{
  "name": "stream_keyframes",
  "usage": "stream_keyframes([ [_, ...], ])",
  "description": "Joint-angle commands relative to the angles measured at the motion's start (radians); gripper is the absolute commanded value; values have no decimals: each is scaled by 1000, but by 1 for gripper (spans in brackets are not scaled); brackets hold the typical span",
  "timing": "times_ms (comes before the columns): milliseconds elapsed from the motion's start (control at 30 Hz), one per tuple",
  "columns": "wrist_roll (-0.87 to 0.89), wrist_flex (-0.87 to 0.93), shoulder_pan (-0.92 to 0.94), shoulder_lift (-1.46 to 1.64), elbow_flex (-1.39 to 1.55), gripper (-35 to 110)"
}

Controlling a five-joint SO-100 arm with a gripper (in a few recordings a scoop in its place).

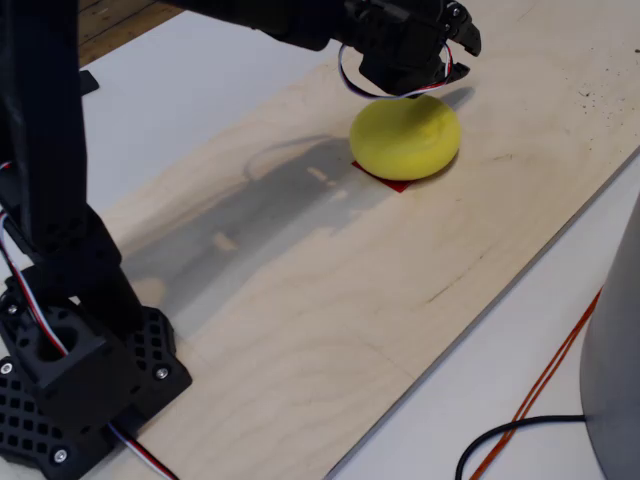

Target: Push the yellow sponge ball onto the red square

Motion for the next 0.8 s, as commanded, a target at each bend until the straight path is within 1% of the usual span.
stream_keyframes([
  [0, 6, -52, 26, 34, 48, 4],
  [167, 6, -132, 35, 60, 138, 4],
  [333, 6, -172, 43, 87, 198, 4],
  [767, -2, -179, 41, 127, 213, 4],
])
